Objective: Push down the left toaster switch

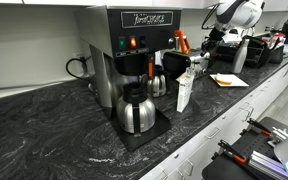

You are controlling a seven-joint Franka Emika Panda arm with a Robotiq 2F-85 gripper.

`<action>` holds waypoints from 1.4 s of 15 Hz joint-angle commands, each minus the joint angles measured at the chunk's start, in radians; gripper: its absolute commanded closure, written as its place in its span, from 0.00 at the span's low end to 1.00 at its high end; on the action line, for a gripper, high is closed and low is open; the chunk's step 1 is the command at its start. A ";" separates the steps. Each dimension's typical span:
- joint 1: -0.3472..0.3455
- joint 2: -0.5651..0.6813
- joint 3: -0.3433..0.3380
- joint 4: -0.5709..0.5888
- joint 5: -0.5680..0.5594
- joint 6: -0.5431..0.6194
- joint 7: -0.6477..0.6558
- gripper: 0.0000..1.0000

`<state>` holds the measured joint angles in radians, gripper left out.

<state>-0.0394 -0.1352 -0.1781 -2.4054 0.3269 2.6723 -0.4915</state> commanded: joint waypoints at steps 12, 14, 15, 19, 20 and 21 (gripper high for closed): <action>0.024 0.108 -0.007 0.087 0.189 0.016 -0.228 1.00; 0.022 0.128 -0.006 0.101 0.192 0.014 -0.241 1.00; 0.023 0.134 -0.005 0.105 0.196 0.010 -0.249 1.00; 0.024 0.141 -0.002 0.110 0.199 0.003 -0.286 1.00; 0.023 0.139 -0.002 0.110 0.201 0.002 -0.295 1.00; 0.023 0.139 -0.002 0.110 0.201 0.003 -0.301 1.00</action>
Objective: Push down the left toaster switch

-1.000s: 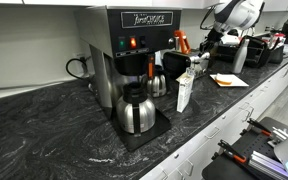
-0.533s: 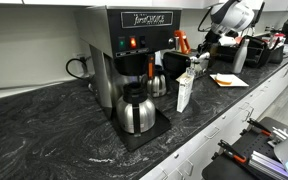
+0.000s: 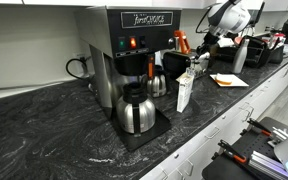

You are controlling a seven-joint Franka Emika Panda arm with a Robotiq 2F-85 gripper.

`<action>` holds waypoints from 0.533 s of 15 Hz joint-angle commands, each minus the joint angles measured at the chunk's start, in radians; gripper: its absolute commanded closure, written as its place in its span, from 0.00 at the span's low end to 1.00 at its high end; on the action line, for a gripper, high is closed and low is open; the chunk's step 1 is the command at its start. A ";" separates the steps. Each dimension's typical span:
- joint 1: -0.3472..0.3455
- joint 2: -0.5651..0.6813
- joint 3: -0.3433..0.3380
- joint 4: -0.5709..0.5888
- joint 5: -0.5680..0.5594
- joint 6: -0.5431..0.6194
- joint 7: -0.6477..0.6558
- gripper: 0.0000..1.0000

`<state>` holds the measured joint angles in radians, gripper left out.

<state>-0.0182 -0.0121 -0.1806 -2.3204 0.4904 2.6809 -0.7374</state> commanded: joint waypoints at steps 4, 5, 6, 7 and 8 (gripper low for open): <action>0.004 0.019 0.001 0.021 0.062 -0.006 -0.080 1.00; 0.004 0.021 0.002 0.021 0.075 -0.007 -0.090 1.00; 0.005 0.024 0.002 0.022 0.087 -0.007 -0.101 1.00; 0.005 0.026 0.003 0.022 0.100 -0.008 -0.111 1.00; 0.004 0.029 0.003 0.022 0.113 -0.009 -0.123 1.00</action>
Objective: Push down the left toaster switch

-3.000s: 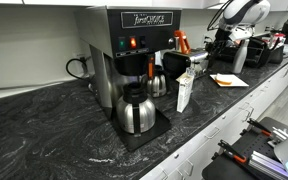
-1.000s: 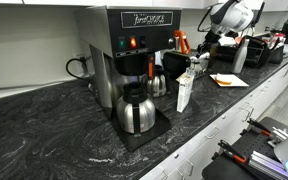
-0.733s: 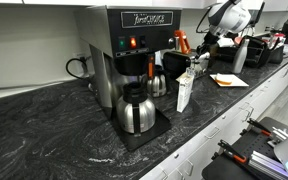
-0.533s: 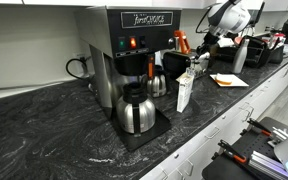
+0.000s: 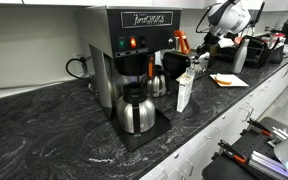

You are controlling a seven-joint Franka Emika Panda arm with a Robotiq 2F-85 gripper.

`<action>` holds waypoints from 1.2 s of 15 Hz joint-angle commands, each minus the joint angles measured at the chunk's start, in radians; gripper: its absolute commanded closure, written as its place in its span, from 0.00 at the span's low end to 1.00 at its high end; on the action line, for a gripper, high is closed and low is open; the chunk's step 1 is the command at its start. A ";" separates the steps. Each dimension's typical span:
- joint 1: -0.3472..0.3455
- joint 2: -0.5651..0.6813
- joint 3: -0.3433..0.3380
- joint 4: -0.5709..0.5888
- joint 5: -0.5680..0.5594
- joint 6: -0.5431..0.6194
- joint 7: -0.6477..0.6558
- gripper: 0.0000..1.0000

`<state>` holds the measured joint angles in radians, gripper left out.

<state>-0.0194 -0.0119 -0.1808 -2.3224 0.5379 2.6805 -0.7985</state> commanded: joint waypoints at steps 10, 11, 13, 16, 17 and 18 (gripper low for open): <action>0.005 0.028 0.004 0.001 0.108 -0.004 -0.105 1.00; 0.005 0.029 0.004 -0.003 0.108 -0.004 -0.105 1.00; 0.007 0.033 0.004 -0.010 0.113 -0.008 -0.109 1.00; 0.011 0.067 0.013 -0.010 0.124 -0.012 -0.115 1.00; 0.011 0.077 0.014 -0.007 0.122 -0.011 -0.114 1.00; 0.008 0.086 0.012 -0.003 0.118 -0.012 -0.114 1.00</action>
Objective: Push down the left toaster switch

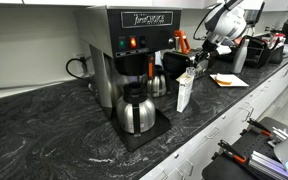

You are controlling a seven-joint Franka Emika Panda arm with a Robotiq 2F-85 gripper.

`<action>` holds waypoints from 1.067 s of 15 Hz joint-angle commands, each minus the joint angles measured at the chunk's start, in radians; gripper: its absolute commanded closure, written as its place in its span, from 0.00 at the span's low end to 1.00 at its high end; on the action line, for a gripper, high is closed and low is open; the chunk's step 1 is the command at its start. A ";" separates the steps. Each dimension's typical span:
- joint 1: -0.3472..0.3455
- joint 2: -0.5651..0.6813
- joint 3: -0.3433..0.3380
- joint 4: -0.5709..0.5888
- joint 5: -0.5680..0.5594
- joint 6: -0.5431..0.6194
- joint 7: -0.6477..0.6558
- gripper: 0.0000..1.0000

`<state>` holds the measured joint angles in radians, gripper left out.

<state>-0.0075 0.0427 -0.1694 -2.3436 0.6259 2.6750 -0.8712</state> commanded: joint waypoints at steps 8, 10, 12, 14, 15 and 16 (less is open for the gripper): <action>-0.016 0.046 -0.015 0.006 0.018 0.001 -0.035 1.00; -0.018 0.054 -0.019 0.006 0.029 0.002 -0.042 1.00; -0.022 0.068 -0.019 0.012 0.050 -0.001 -0.056 1.00; -0.025 0.085 -0.019 0.022 0.076 -0.004 -0.076 1.00; -0.026 0.091 -0.019 0.027 0.088 -0.005 -0.086 1.00; -0.028 0.095 -0.020 0.032 0.098 -0.006 -0.093 1.00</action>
<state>-0.0209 0.0931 -0.1907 -2.3402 0.6769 2.6745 -0.9062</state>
